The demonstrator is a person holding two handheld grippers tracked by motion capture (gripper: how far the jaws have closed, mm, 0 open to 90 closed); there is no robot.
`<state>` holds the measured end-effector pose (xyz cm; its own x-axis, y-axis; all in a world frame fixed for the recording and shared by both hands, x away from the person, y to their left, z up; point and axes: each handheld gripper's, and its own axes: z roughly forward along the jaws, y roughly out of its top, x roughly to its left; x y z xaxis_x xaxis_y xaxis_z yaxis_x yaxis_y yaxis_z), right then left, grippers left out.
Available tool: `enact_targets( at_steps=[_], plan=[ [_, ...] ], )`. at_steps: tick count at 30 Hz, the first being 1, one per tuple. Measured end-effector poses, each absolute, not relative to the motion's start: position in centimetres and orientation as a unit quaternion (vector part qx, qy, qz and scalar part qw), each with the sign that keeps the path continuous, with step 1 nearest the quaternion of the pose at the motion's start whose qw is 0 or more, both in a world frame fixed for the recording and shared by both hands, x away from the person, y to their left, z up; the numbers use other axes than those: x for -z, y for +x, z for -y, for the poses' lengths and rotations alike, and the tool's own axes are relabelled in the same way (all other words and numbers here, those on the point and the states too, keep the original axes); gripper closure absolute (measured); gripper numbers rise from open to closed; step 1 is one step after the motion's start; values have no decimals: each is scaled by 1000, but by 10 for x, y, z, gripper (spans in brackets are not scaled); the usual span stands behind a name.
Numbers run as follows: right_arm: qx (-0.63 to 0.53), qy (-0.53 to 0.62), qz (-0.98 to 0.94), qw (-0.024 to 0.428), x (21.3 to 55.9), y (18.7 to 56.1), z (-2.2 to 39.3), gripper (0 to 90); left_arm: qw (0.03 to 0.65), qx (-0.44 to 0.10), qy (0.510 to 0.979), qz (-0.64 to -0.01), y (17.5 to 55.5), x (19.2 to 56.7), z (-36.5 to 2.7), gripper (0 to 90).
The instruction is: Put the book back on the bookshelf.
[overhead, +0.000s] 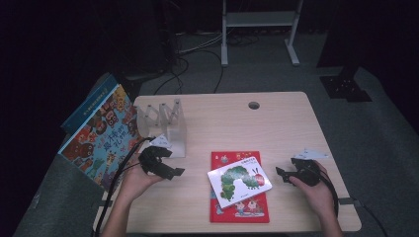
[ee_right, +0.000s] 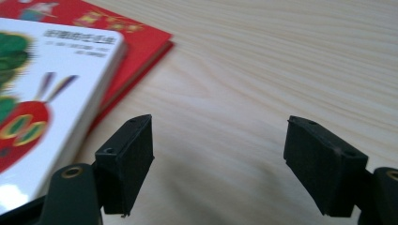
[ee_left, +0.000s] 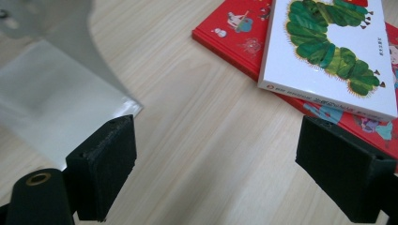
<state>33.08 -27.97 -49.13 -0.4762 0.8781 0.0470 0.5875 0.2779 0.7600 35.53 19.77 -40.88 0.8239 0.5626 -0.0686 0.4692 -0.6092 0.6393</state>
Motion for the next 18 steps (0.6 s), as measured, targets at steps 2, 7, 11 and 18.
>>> enact_targets(
  at_steps=[2, 7, 11, 18],
  plan=[
    [-376, 463, -779, 194, 489, 325, 276, 235, 338, -66, 895, -283, 356, 417, -191, 99],
    [-390, 436, -790, 185, 485, 309, 265, 235, 342, -57, 896, -278, 357, 430, -179, 74],
    [-393, 411, -804, 173, 485, 298, 254, 234, 331, -56, 903, -270, 358, 435, -172, 45],
    [-408, 369, -822, 144, 486, 283, 234, 227, 338, -55, 900, -270, 357, 436, -169, 45]
  ],
)
